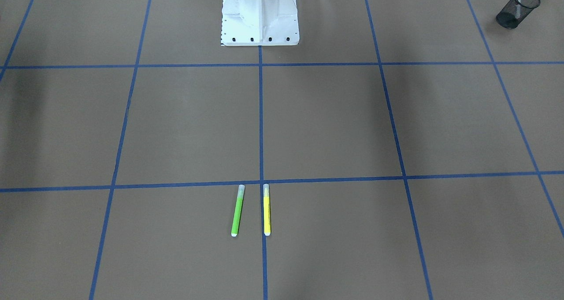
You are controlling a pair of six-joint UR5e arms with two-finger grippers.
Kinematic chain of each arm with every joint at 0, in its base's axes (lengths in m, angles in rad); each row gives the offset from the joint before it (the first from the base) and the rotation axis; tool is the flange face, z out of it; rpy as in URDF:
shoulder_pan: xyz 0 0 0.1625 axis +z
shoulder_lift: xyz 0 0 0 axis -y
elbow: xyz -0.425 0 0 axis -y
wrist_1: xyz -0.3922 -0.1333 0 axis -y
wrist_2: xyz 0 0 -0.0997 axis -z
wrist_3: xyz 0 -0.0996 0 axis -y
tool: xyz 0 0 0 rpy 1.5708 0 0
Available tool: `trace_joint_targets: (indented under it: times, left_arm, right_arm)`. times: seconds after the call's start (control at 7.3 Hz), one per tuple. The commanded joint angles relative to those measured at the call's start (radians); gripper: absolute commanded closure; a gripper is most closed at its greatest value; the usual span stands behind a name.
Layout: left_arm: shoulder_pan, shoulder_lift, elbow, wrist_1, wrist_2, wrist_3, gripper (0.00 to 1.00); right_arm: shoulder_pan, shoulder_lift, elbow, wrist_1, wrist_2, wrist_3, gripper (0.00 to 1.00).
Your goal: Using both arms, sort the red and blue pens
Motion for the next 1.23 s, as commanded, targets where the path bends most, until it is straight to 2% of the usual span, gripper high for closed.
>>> trace_joint_targets:
  times: [0.0, 0.14, 0.55, 0.82, 1.1]
  left_arm:
    - [0.052, -0.005, 0.025, -0.16, 0.001, -0.001, 0.0]
    - [0.056, -0.005, 0.022, -0.16, 0.003, -0.001, 0.0]
    - [0.056, -0.01, 0.009, -0.157, 0.015, -0.001, 0.0]
    - [0.058, -0.008, 0.009, -0.157, 0.058, 0.0, 0.0]
    - [0.056, -0.002, 0.012, -0.157, 0.059, 0.0, 0.0]
  right_arm:
    - [-0.022, 0.005, -0.009, 0.047, -0.046, 0.0, 0.0]
    - [-0.029, 0.005, -0.01, 0.089, -0.092, 0.008, 0.0]
    - [-0.039, -0.009, -0.019, 0.089, -0.096, 0.011, 0.0]
    - [-0.037, -0.012, -0.021, 0.089, -0.094, 0.032, 0.0]
    - [-0.016, -0.041, -0.058, 0.088, -0.093, 0.034, 0.0]
